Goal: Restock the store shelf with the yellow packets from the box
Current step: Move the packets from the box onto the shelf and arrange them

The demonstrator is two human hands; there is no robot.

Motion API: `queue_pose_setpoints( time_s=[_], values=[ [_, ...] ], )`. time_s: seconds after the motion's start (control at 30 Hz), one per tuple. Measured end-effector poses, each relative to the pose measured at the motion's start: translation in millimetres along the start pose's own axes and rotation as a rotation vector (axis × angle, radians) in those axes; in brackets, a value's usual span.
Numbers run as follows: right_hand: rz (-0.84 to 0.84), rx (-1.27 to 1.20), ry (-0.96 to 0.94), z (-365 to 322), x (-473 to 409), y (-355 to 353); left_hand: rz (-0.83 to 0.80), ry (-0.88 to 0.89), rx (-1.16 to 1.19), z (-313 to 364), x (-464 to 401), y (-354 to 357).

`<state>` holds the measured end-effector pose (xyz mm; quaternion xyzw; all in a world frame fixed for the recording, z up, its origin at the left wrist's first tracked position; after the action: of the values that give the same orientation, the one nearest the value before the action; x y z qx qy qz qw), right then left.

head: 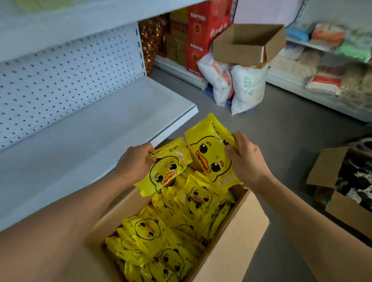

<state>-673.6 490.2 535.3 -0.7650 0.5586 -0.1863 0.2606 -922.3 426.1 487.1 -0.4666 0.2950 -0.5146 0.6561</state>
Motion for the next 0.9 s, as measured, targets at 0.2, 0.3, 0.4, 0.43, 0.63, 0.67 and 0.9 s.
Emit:
queue_pose_setpoints(
  time_s=[0.2,0.3,0.4,0.43,0.63,0.67,0.9],
  values=[
    [-0.007,-0.061,-0.197,-87.5,9.9,-11.4,0.150,-0.114,-0.060,-13.9,60.8,-98.3],
    [-0.020,-0.073,-0.298,-130.4,18.4,-12.4,0.209,-0.164,-0.098,-20.5,95.5,-142.2],
    [-0.027,-0.102,-0.390,-176.8,31.0,-15.0,0.277,-0.217,-0.136,-26.7,132.5,-189.3],
    [-0.034,-0.112,-0.412,-191.7,35.7,-15.9,0.295,-0.228,-0.146,-28.0,143.5,-204.2],
    [-0.074,-0.139,-0.547,-273.3,56.7,-14.9,0.439,-0.319,-0.197,-39.1,199.2,-278.4],
    [-0.084,-0.147,-0.562,-285.4,58.5,-13.3,0.459,-0.326,-0.206,-42.3,206.0,-289.2],
    [-0.106,-0.168,-0.647,-362.4,67.9,13.3,0.595,-0.381,-0.241,-81.4,245.9,-362.2]
  ],
)
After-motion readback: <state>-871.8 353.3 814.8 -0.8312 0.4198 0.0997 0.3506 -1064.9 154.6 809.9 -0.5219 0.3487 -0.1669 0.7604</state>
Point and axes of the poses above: each hand's wrist, its own x-axis away from the middle knuckle, its own y-axis out of the palm, z = x × y, the point moved 6 cm from there along -x, towards the middle knuckle, and after that the axes turned 7 degrees about -x, right-handed, at the moved point
